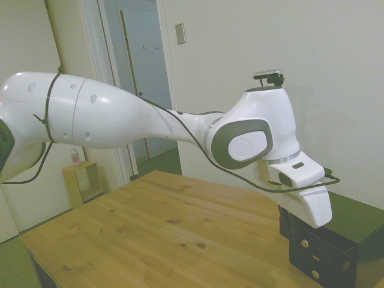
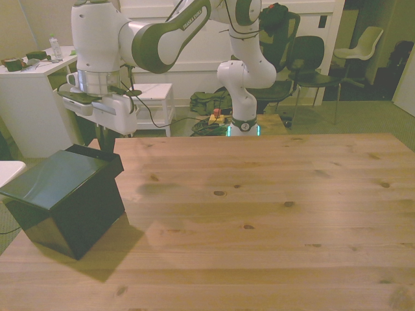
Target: Close the top drawer
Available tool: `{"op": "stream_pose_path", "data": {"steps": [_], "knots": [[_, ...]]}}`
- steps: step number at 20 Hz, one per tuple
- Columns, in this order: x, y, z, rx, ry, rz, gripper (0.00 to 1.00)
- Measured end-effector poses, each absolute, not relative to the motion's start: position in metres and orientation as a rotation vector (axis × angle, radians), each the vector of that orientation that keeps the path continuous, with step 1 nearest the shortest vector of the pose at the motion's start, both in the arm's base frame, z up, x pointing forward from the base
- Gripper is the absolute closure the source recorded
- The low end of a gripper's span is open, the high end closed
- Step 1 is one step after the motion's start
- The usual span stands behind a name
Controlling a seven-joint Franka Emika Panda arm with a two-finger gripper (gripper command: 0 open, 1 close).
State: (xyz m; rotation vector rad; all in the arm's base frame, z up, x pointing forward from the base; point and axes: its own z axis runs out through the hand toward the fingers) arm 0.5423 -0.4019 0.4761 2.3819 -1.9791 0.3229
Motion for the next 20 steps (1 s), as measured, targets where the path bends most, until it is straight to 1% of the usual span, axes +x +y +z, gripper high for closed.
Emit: {"op": "stream_pose_path", "data": {"steps": [8, 16, 19, 20], "knots": [[0.562, -0.417, 0.481, 2.375, -1.955, 0.346, 1.0], [0.564, -0.421, 0.48, 2.4, -1.914, 0.338, 1.0], [0.565, -0.412, 0.479, 2.422, -1.903, 0.326, 1.0], [0.563, -0.404, 0.483, 2.437, -1.899, 0.328, 1.0]]}}
